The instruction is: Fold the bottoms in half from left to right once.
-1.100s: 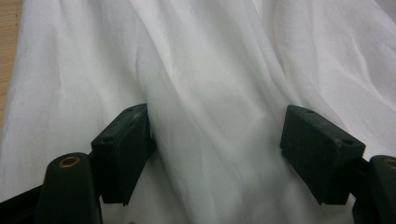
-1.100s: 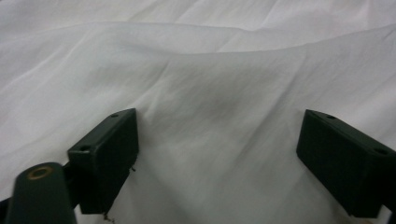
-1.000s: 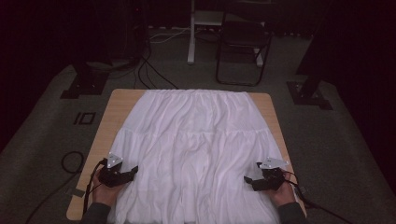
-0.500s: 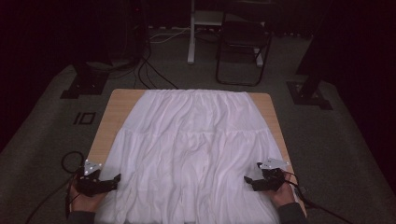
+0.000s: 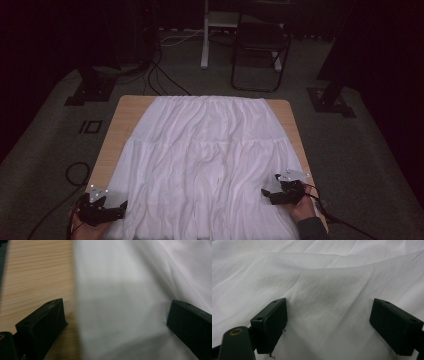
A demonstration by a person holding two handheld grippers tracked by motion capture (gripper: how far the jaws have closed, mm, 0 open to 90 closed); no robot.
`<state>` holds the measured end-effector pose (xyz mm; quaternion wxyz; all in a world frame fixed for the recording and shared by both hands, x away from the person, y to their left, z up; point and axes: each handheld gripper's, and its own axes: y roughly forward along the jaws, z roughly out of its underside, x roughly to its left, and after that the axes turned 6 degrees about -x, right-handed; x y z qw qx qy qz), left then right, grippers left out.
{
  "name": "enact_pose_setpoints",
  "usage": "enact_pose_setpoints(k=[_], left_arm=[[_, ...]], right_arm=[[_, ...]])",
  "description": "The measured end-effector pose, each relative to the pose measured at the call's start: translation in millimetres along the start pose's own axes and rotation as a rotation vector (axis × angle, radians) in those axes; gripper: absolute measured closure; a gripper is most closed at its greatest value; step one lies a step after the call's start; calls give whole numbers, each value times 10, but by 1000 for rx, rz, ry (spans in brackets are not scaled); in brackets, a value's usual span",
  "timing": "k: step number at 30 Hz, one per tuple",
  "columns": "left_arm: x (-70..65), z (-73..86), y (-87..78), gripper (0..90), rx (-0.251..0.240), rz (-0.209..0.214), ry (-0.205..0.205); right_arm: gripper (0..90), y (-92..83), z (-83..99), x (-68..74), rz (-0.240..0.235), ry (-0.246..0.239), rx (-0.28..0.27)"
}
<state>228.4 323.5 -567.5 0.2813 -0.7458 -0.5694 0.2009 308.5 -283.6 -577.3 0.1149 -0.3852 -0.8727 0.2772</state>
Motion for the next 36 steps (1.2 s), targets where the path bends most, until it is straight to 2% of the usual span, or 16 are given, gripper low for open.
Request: enact_pose_setpoints(k=[5,7,10,13,14,15,17,20,23,24,25,26,29,32,34,36], left_arm=[[-120,-11,-22,78,-6,31,36],[-122,-15,-33,212,-13,37,43],[-104,-44,-50,525,-39,54,43],[-88,-64,-41,751,-39,70,46],[-118,-89,-25,751,-35,75,84],[-153,-102,-19,840,-32,54,114],[-204,-131,-8,857,-26,31,156],[-150,-191,1,860,-41,27,162],[58,-277,-38,861,-66,-62,146],[143,-307,-64,861,-76,-97,136],[143,-307,-64,861,-76,-97,136],[314,-364,-117,861,-85,-178,126],[534,-409,-188,862,-102,-235,78],[746,-423,-247,863,-98,-333,38],[870,-416,-269,865,-85,-417,13],[984,-428,-275,867,-61,-543,-8]], right_arm=[[139,0,0,0,0,0,0],[139,0,0,0,0,0,0],[139,0,0,0,0,0,0],[139,0,0,0,0,0,0],[139,0,0,0,0,0,0],[139,0,0,0,0,0,0],[145,0,0,1,1,1,0],[267,-23,6,13,13,20,-20],[350,-65,-4,-2,14,34,-16],[349,-91,-7,-6,22,34,-23],[349,-91,-7,-6,22,34,-23],[349,-123,-11,-11,38,30,-33],[343,-234,-23,-51,79,43,-66],[342,-267,-22,-59,98,35,-62],[341,-259,-25,-47,100,29,-53],[336,-250,-29,-37,101,21,-49]])
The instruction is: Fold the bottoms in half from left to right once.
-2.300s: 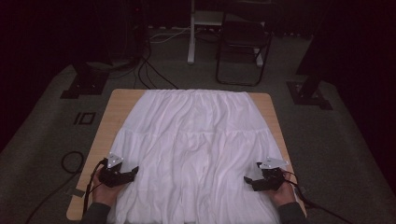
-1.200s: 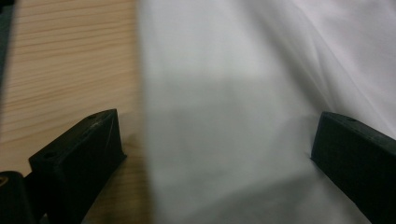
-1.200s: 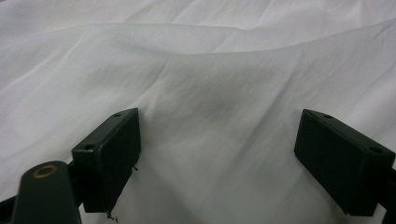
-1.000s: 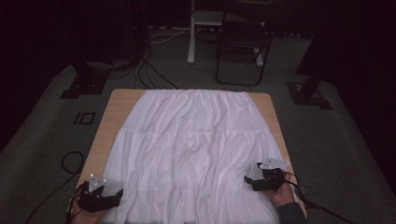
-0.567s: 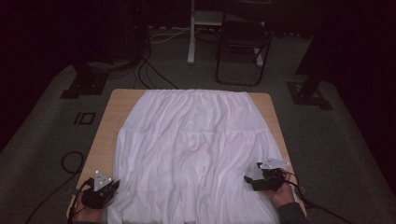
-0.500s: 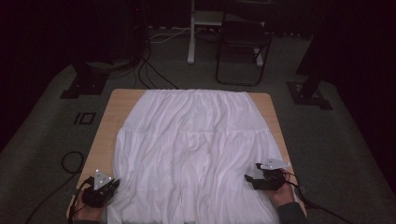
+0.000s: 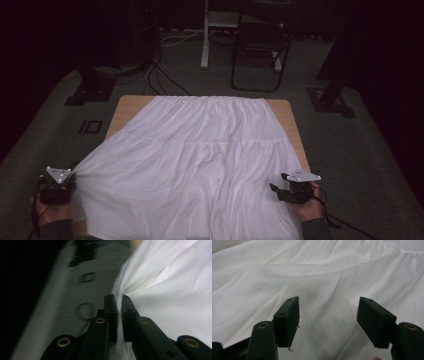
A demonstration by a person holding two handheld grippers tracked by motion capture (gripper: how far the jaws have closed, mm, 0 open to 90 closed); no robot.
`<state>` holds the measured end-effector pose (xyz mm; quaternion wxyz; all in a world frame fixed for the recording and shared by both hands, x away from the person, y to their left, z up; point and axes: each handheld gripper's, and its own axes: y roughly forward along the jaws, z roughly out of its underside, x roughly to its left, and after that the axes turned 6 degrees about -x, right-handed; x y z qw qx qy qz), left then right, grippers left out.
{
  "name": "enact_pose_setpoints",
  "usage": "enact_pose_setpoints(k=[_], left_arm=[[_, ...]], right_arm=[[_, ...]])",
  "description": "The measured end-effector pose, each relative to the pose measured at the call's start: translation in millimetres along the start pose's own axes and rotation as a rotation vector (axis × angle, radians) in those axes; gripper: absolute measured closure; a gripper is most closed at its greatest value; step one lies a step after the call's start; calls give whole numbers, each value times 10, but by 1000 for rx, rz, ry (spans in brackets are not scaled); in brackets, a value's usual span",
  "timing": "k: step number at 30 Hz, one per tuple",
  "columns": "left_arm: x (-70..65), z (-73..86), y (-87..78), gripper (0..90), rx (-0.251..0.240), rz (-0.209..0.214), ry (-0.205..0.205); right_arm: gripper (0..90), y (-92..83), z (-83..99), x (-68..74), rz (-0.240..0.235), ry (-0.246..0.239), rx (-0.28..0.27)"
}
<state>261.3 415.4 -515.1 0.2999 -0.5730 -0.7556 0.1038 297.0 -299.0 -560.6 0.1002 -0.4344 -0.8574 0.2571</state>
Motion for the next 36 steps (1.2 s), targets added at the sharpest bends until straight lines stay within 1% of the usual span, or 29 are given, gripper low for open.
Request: enact_pose_setpoints(k=[1,3,4,5,7,8,10,12,13,14,15,16,17,18,19,20,22,23,24,25,26,27,29,30,31,32,34,35,36], left_arm=[[28,-15,19,867,12,-64,0],[70,-53,44,868,29,-170,-1],[76,-69,42,868,33,-199,2],[71,-95,22,868,33,-210,10],[28,-146,-79,867,0,-157,12],[-18,-173,-141,866,-10,-137,25],[-133,-241,-315,865,-62,-56,25],[-241,-315,-466,863,-109,6,39],[-326,-380,-577,863,-147,65,44],[-382,-425,-638,862,-167,98,53],[-463,-488,-719,862,-192,150,64],[-549,-552,-793,861,-226,217,83],[-667,-625,-861,859,-272,342,109],[-742,-665,-885,856,-293,428,117],[-874,-730,-903,856,-308,549,122],[-957,-768,-902,856,-308,612,129],[-1218,-873,-880,856,-323,750,147],[-1293,-910,-867,856,-323,795,140],[-1393,-963,-851,857,-326,853,123],[-1514,-1033,-841,857,-331,908,124],[-1619,-1092,-840,857,-337,941,131],[-1730,-1151,-845,858,-342,971,139],[-1973,-1267,-863,858,-342,1031,171],[-2137,-1335,-882,858,-346,1068,194],[-2236,-1374,-893,859,-348,1096,210],[-2370,-1423,-905,860,-354,1138,220],[-2633,-1527,-944,863,-361,1236,214],[-2794,-1592,-993,863,-366,1302,199],[-2888,-1628,-1026,863,-370,1353,184]], right_arm=[[335,1,-4,5,4,-6,3],[333,-4,-7,5,7,-4,1],[333,-9,-7,0,9,-3,-1],[333,-12,-7,-3,10,-2,-3],[333,-23,-1,-14,13,3,-2],[332,-25,2,-19,15,2,-2],[332,-28,6,-28,15,7,-3],[332,-31,5,-27,17,9,-4],[332,-32,4,-25,18,9,-5],[332,-31,4,-25,19,8,-5],[332,-29,5,-27,20,8,-4],[332,-24,9,-28,22,11,0],[332,-16,15,-33,25,11,5],[332,-3,25,-38,30,13,16],[332,7,33,-40,33,15,22],[332,25,50,-43,37,11,37],[330,54,77,-50,40,11,59],[323,67,97,-58,37,19,59],[321,68,103,-66,33,30,56],[320,67,109,-76,33,41,55],[319,66,122,-92,29,51,49],[316,67,135,-103,22,66,42],[316,66,156,-107,22,70,26],[316,67,155,-105,24,69,27],[316,68,155,-101,28,70,26],[316,68,154,-100,29,71,27],[316,69,154,-97,31,74,27],[316,70,154,-97,33,73,26],[316,70,154,-96,33,74,27]])
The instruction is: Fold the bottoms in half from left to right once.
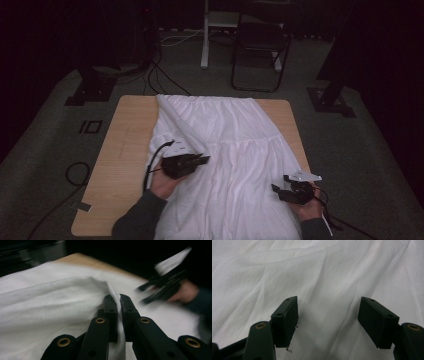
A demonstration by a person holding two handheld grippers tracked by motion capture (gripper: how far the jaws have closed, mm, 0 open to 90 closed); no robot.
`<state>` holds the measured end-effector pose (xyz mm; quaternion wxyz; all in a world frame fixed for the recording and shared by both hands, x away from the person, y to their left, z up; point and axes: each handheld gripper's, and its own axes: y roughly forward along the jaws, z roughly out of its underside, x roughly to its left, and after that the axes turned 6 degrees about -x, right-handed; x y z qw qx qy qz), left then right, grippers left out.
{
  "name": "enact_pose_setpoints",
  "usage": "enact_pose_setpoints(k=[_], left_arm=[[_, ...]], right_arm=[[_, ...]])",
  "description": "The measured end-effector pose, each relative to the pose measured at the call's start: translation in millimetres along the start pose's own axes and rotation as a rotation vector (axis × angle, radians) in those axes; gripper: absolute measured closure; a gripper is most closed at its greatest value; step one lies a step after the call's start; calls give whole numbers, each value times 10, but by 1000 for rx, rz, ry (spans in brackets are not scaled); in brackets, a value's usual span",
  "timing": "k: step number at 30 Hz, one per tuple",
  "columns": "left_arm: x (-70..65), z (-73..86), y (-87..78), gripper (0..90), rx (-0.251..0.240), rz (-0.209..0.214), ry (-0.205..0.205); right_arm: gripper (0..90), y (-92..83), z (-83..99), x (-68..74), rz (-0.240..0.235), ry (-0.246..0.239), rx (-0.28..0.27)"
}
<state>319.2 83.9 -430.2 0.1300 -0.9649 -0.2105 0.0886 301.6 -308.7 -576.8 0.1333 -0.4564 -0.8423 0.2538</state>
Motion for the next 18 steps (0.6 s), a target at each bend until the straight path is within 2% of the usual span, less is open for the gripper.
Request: enact_pose_setpoints(k=[2,3,5,8,10,11,12,13,14,15,16,17,18], left_arm=[[-143,-79,244,864,-39,123,-16],[-237,-91,416,863,-28,184,-22],[-343,-42,676,862,31,224,-28],[-414,213,1097,842,178,230,-43],[-401,356,1225,660,242,237,-63],[-404,415,1245,583,268,207,-44],[-392,452,1228,549,271,189,-31],[-392,452,1228,513,271,189,-31],[-319,470,1110,513,237,193,-69],[-279,458,1026,464,213,189,-76],[-239,447,931,460,190,179,-81],[-193,438,829,450,175,158,-81],[-147,434,720,449,166,117,-75]], right_arm=[[316,0,0,0,0,1,0],[316,0,0,0,0,0,0],[316,0,0,0,0,0,0],[317,-1,0,2,2,5,1],[322,0,-5,8,7,11,3],[343,-3,-17,13,14,17,11],[354,-10,-40,21,28,25,27],[354,-10,-40,21,28,25,27],[354,-20,-64,34,43,27,35],[361,-71,-149,91,50,36,8],[369,-102,-205,128,52,34,-11],[374,-136,-268,172,54,29,-29],[377,-173,-332,222,50,25,-51]])
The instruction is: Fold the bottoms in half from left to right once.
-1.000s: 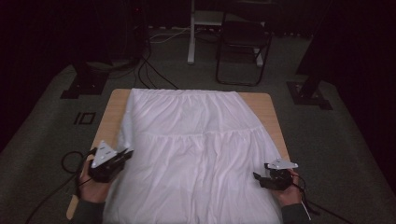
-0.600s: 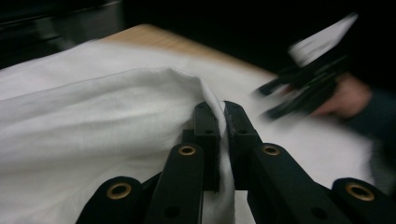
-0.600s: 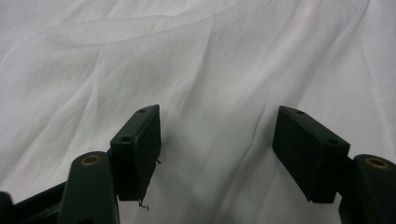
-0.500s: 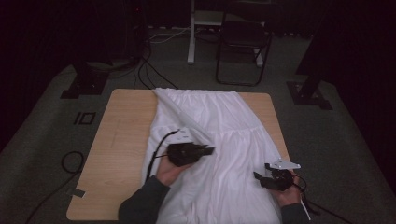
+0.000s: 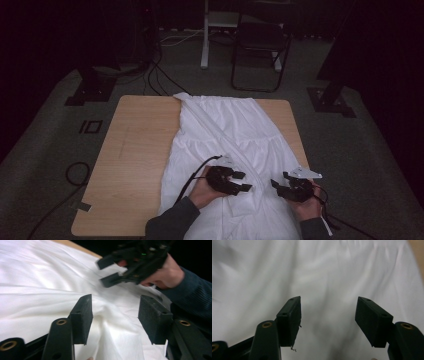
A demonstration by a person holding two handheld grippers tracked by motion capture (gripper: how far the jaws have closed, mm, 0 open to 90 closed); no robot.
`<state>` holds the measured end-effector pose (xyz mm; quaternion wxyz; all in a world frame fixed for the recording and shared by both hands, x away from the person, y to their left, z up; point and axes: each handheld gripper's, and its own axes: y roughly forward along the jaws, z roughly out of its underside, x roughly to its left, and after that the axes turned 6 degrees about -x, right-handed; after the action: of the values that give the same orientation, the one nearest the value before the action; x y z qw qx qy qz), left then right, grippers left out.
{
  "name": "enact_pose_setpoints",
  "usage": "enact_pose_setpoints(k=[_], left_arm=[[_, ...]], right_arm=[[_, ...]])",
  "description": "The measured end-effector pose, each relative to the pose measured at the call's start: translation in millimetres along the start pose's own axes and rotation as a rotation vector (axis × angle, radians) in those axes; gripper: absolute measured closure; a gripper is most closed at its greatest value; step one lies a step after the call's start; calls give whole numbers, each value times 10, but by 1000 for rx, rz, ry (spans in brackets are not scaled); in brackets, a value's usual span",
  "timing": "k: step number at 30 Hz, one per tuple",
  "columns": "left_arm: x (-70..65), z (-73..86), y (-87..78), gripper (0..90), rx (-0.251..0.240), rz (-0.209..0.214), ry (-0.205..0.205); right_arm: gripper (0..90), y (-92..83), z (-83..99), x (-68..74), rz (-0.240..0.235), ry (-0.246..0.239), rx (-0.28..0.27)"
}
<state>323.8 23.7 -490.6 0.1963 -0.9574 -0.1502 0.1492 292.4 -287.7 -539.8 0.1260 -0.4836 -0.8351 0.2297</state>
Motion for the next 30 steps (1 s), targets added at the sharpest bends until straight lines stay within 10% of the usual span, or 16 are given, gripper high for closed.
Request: enact_pose_setpoints(k=[9,14,18,22,25,30], left_arm=[[374,546,-1046,390,3,-470,-60],[560,949,-1289,367,72,-589,-153],[694,1128,-1288,364,113,-589,-228],[679,1111,-1182,507,149,-578,-209],[628,1051,-1153,831,152,-568,-170],[343,728,-1320,881,-31,-442,-138]], right_arm=[[368,-4,-250,498,-118,-78,-34],[416,223,-171,604,-105,-111,61],[883,246,-156,618,-102,-155,81],[891,143,-209,562,-97,-127,29],[891,42,-258,486,-102,-103,-17],[891,-94,-335,357,-72,-83,-71]])
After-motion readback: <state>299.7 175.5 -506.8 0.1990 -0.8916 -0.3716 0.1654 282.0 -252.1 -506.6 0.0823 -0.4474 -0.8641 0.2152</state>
